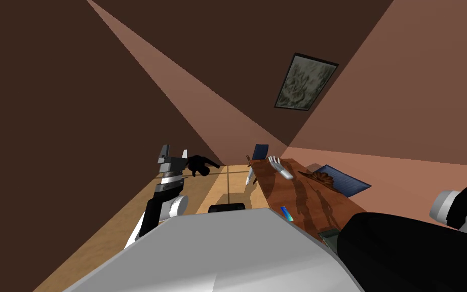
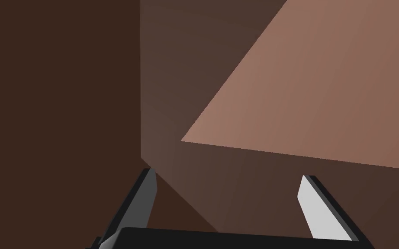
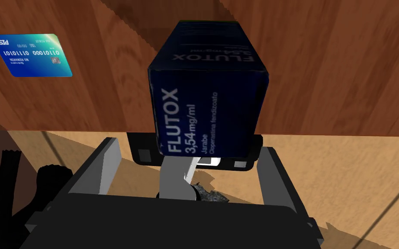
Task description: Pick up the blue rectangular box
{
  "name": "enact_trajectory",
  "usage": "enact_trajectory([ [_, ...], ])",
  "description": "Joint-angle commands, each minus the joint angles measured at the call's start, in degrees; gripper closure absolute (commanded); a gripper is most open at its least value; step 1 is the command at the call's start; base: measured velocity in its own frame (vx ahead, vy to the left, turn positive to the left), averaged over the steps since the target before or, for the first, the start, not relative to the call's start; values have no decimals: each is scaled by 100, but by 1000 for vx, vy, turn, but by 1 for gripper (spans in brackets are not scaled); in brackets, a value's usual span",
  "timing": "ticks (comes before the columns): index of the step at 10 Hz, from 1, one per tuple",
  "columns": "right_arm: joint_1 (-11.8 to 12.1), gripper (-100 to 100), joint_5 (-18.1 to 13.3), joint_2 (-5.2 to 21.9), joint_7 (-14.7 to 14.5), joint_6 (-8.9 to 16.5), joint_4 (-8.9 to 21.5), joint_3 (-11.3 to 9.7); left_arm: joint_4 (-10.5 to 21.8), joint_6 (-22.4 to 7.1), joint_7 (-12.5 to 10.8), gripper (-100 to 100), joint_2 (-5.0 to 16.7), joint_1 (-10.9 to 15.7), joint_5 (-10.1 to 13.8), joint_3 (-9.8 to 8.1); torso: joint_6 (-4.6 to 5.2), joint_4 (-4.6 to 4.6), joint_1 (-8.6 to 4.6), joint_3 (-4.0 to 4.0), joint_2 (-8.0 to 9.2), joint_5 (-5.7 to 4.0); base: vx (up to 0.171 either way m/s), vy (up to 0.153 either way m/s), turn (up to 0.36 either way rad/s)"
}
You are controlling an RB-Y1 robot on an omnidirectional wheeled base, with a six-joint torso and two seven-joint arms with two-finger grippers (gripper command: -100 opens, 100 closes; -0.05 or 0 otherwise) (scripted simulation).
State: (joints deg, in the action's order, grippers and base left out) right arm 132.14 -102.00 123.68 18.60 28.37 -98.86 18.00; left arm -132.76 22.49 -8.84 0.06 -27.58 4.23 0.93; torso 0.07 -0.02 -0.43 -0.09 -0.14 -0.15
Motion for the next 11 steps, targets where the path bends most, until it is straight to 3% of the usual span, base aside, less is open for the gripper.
enact_trajectory([
  [1, 0, 0, 0, 0, 0, 0, 0, 0, 0, 0, 0, 0, 0, 0, 0, 0, 0, 0, 0, 0, 0, 0, 5, -22, 3],
  [2, -42, -100, 118, 207, 43, -116, 91, 111, 0, 0, 0, 0, -1, 0, 0, 1, 1, 2, 35, 5, 9, 10, -28, -11, -72],
  [5, -103, -100, 296, 518, 107, -290, 226, 278, 0, 0, 0, 0, -1, 1, 0, 1, -3, 10, 55, 19, 30, 12, -50, 6, -69],
  [6, -34, -100, 311, 470, 35, -236, 198, 271, 0, 0, 0, 0, -1, 1, 0, 1, -3, 10, 54, 19, 30, 12, -22, 3, -7],
  [7, -30, 100, 317, 484, 44, -236, 209, 278, 0, 0, 0, 0, -1, 1, 0, 1, -3, 9, 54, 16, 24, 14, -6, 0, -10],
  [11, -27, 100, 316, 483, 43, -238, 207, 275, 0, 0, 0, 0, -1, 1, 0, 1, -5, 7, 55, 9, 12, 15, 0, 0, 0],
])
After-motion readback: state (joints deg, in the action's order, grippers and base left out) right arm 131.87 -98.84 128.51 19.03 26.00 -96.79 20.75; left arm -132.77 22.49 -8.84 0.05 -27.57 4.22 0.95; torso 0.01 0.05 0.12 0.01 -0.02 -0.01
